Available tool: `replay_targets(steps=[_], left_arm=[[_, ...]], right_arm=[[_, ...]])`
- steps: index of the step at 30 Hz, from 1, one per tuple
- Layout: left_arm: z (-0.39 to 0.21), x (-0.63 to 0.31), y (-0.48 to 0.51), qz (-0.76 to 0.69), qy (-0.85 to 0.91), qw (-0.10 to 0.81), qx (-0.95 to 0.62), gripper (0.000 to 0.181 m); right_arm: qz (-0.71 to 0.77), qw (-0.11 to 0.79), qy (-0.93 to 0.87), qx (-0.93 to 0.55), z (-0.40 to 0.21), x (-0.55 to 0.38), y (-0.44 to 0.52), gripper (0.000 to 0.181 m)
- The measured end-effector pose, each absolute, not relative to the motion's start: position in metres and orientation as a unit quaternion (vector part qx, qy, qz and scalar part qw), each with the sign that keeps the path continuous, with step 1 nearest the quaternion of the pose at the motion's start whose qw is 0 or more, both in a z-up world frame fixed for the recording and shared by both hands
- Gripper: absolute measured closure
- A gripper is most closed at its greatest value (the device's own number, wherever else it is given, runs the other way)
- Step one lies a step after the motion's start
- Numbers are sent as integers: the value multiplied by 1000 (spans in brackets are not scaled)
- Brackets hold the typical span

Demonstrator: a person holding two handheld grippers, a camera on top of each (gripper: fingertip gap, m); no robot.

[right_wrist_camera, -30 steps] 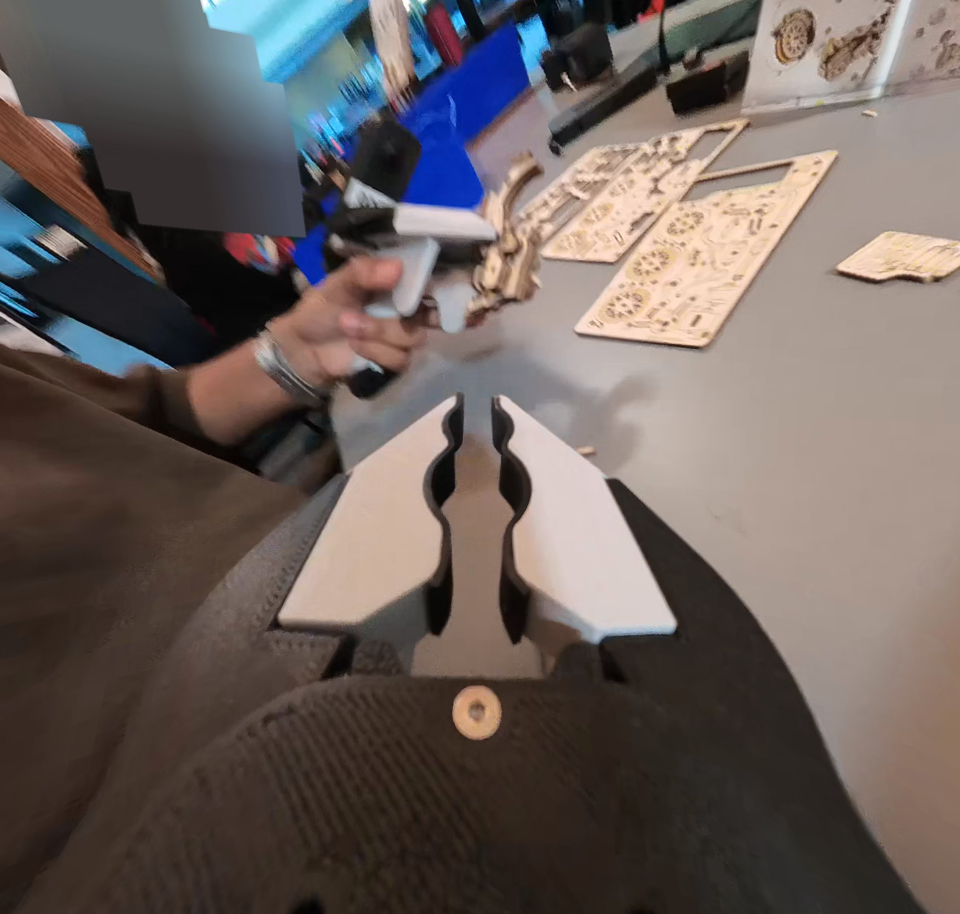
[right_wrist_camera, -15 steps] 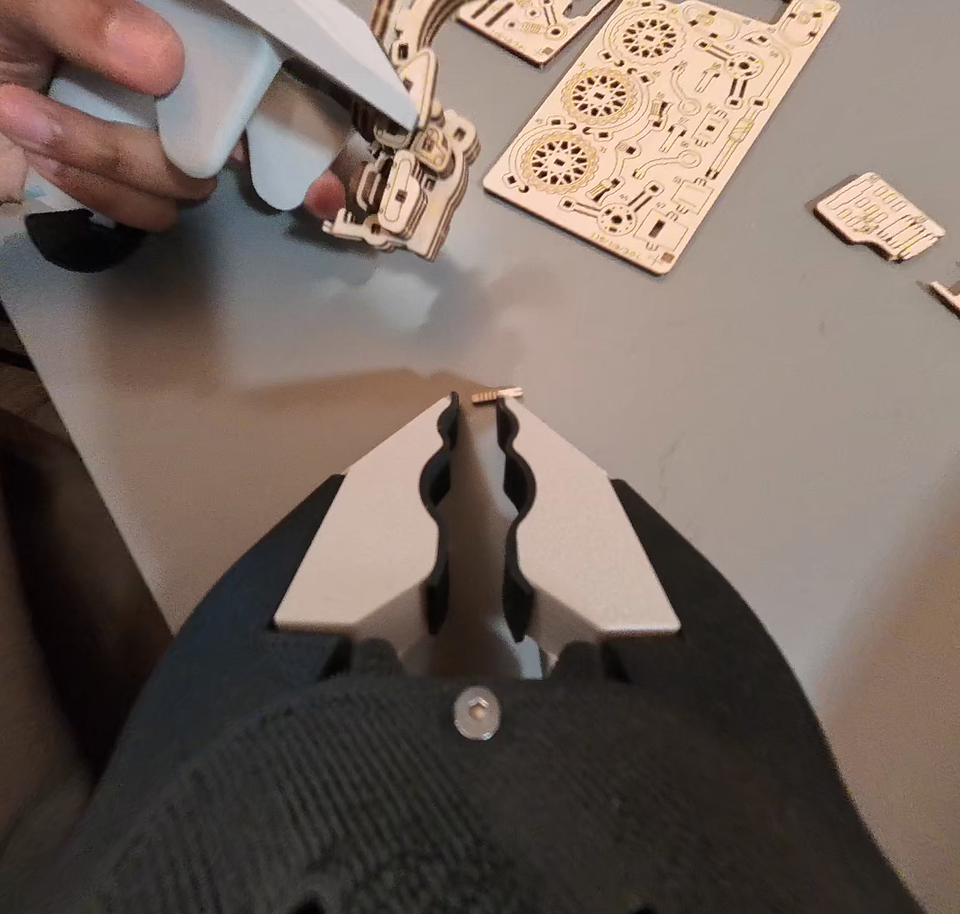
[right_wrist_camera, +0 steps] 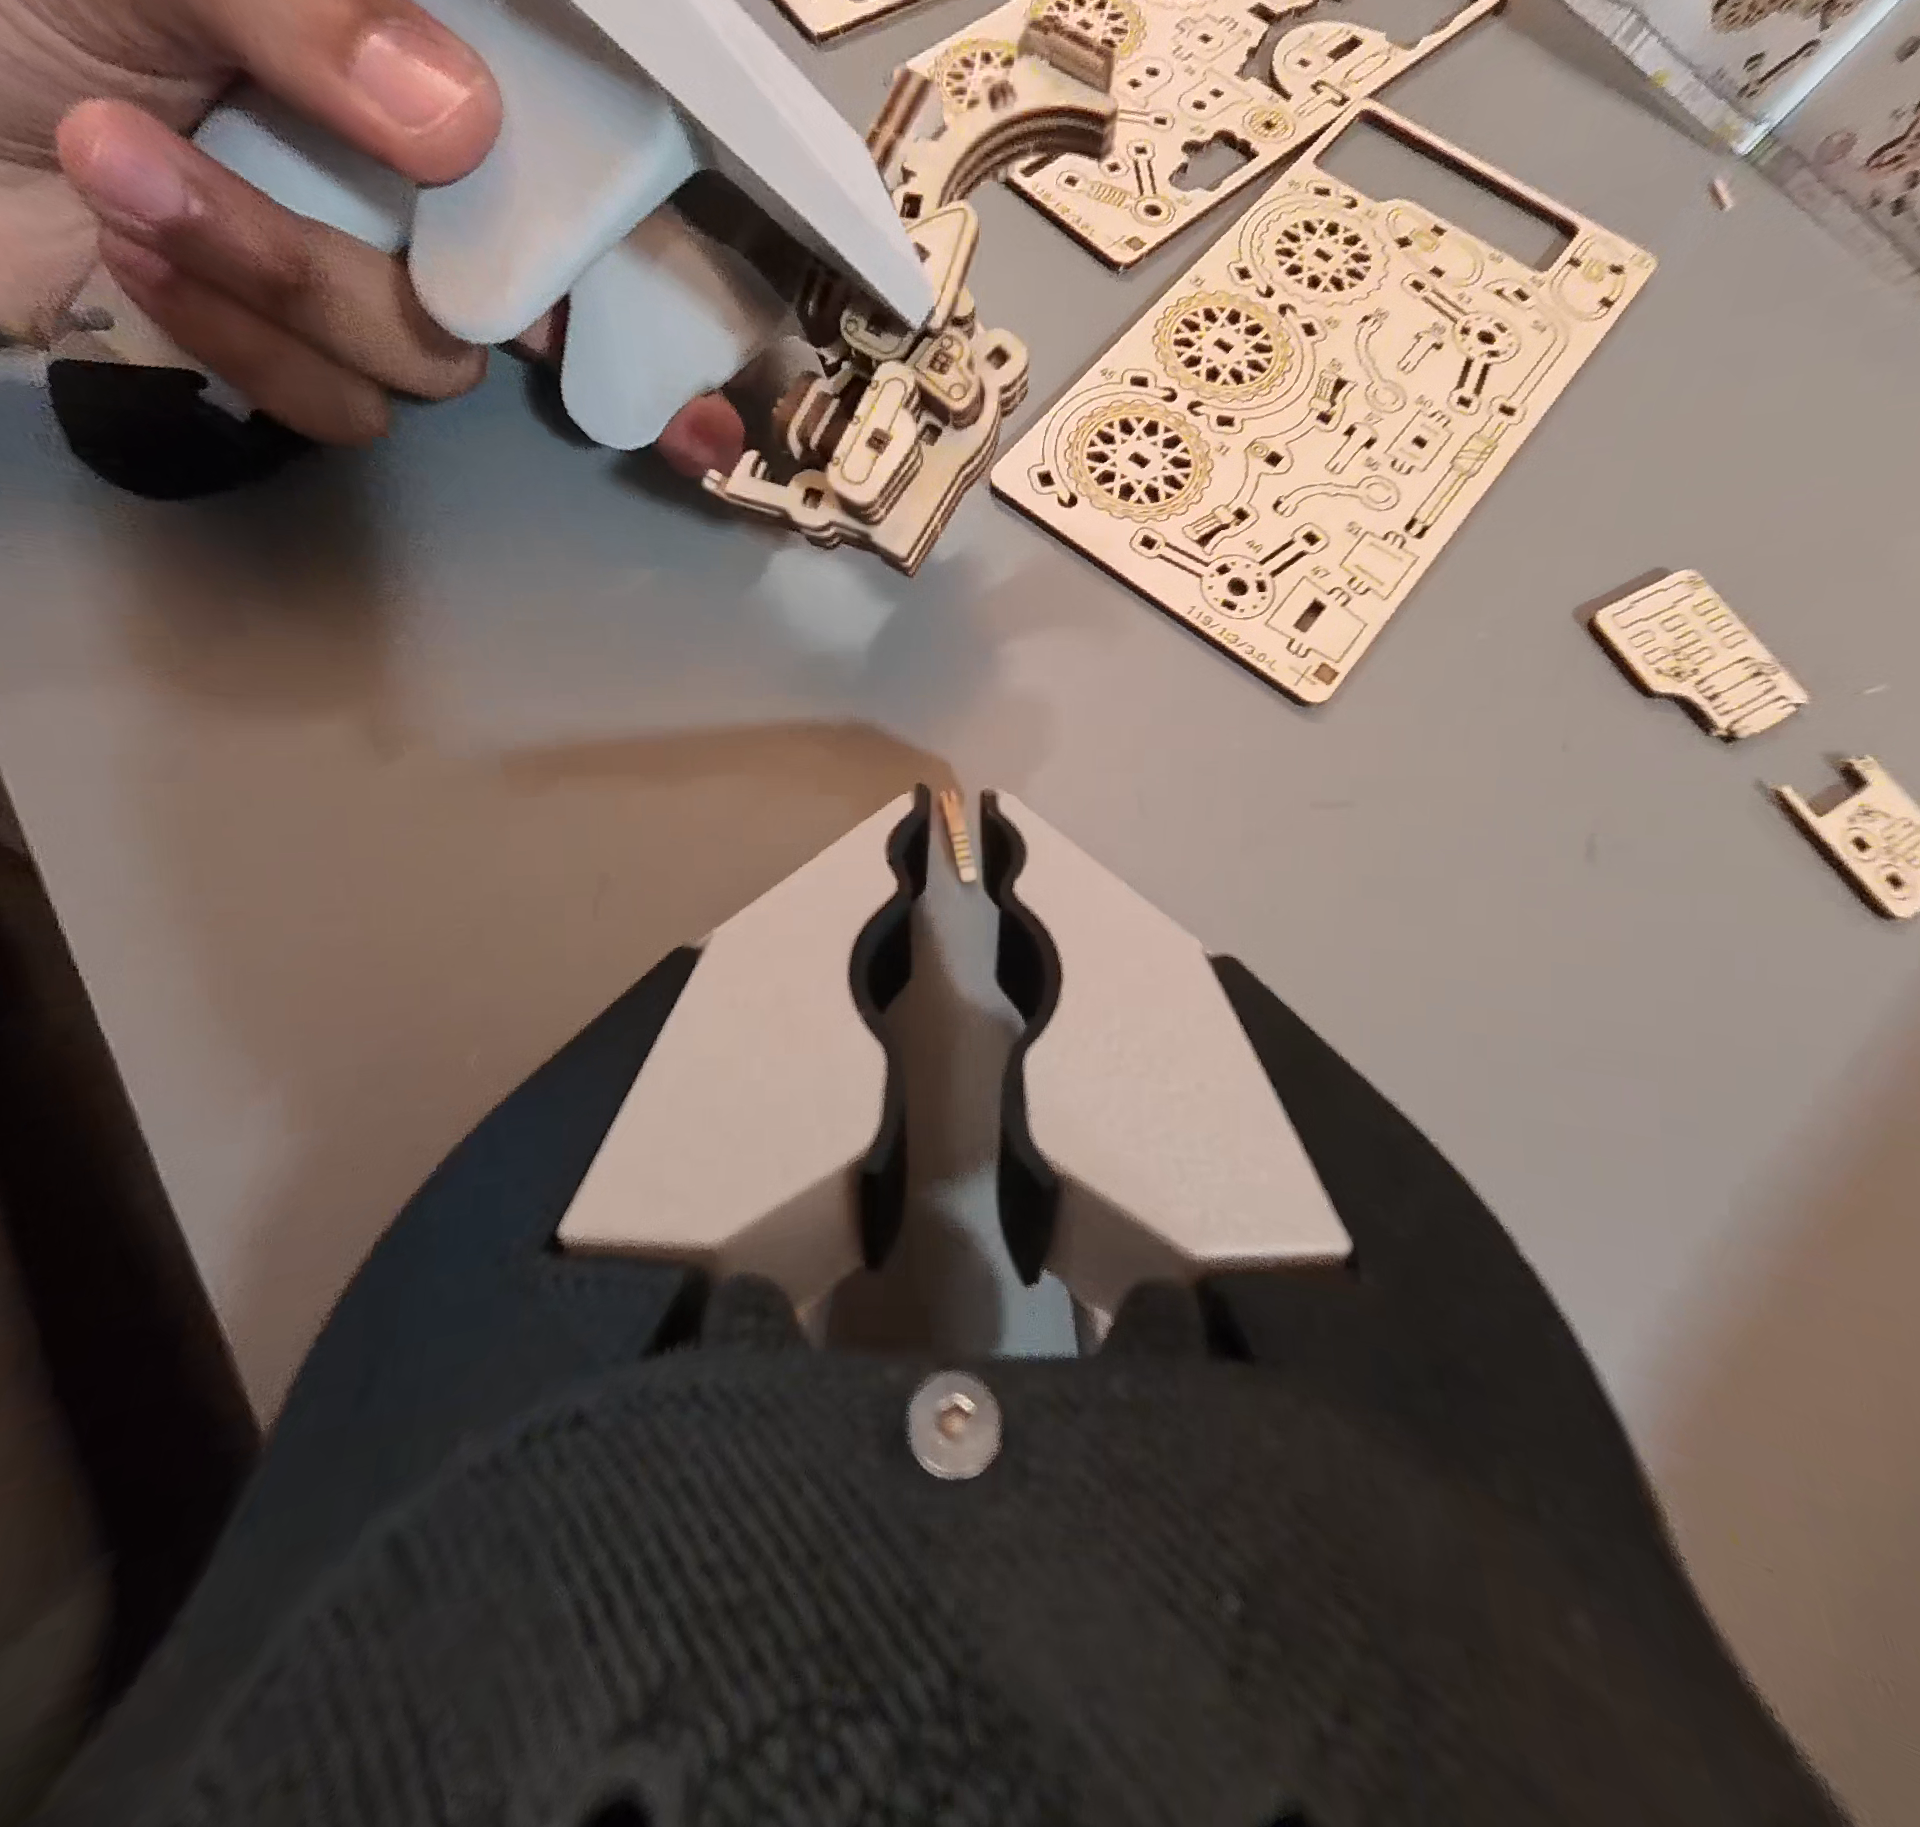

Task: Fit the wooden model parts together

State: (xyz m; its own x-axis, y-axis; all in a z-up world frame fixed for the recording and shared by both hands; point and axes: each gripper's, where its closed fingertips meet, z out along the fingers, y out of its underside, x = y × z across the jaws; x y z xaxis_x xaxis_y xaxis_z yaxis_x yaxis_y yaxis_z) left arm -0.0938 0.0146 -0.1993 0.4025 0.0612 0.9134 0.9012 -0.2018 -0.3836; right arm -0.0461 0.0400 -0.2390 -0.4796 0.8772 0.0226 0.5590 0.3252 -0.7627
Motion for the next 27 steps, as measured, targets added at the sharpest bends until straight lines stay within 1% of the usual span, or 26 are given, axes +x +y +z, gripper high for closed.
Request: replay_targets(steps=[6,12,18,21,24,26,27], left_arm=[[-199,-93,15,-417,-363,513,-656,156],[-199,-92,15,-422,-361,511,-656,156],[-199,-90,16,-426,-357,509,-657,155],[-199,-89,16,-428,-354,506,-660,155],[-199,-87,17,-430,-351,504,-662,155],[-200,-87,17,-429,-349,503,-664,155],[-200,-86,17,-429,-349,502,-665,155]], right_arm=[[365,198,-773,-479,-244,-40,39,172],[370,185,-768,-489,-245,-42,41,174],[372,191,-778,-468,-239,-34,44,165],[362,182,-788,-463,-244,-27,51,165],[373,166,-785,-466,-245,-26,53,168],[376,161,-783,-469,-246,-28,54,181],[379,160,-783,-466,-246,-28,53,181]])
